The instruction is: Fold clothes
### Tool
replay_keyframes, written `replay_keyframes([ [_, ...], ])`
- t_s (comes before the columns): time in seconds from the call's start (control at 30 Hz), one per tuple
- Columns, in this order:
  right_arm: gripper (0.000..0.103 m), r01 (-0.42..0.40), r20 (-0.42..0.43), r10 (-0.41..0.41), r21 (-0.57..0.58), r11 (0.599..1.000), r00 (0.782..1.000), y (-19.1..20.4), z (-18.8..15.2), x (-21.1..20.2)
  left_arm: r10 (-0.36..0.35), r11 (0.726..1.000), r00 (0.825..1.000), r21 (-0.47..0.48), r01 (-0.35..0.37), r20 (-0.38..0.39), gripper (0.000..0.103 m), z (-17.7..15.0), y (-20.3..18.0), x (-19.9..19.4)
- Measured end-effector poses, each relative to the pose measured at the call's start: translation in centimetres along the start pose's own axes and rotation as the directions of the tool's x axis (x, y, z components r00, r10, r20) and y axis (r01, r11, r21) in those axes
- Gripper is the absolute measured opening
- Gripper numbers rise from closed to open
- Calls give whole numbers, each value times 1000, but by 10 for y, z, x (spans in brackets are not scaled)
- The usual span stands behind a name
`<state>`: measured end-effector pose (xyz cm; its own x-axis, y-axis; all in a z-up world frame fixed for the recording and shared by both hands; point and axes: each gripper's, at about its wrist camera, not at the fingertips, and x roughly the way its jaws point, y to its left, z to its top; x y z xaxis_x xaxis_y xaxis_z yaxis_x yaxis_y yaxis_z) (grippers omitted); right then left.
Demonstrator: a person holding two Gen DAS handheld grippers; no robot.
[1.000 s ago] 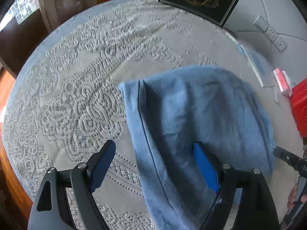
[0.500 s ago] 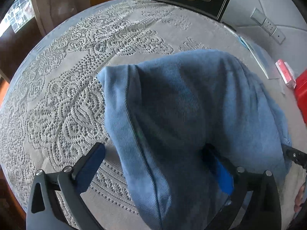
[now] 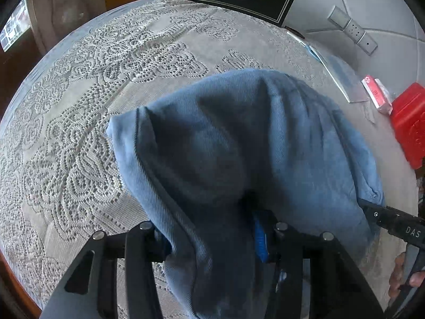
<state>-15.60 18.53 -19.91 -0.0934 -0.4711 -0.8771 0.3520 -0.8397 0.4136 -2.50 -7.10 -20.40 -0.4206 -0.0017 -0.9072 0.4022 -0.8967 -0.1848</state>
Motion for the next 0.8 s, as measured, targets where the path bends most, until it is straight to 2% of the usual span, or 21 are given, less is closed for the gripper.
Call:
replay_keyframes([
  [0.1, 30, 1, 7, -2, 22, 1000, 1000, 1, -1, 1, -6, 1000, 1000, -24, 6, -19, 43, 6, -4, 1],
  [0.17, 30, 46, 14, -46, -2, 999, 999, 8, -2, 2, -15, 999, 999, -32, 14, -33, 40, 8, -5, 0],
  [0.3, 28, 115, 27, -114, -58, 992, 993, 21, -4, 5, -25, 1000, 1000, -17, 25, -10, 40, 9, -4, 1],
  [0.53, 28, 102, 11, -101, -59, 993, 995, 19, 1, 8, -16, 1000, 1000, -14, 16, 10, 42, 12, -8, 3],
  [0.6, 28, 111, 11, -110, -66, 992, 994, 19, 0, 6, -17, 1000, 1000, 2, 17, 7, 34, 11, -11, 2],
  [0.7, 26, 145, 11, -145, -103, 984, 989, 23, -2, 4, -4, 999, 1000, 41, 3, 5, 34, 10, -16, 2],
  [0.8, 25, 137, 13, -136, -102, 985, 991, 23, 1, 4, -42, 999, 999, 10, 42, 10, 33, 10, -7, 2],
])
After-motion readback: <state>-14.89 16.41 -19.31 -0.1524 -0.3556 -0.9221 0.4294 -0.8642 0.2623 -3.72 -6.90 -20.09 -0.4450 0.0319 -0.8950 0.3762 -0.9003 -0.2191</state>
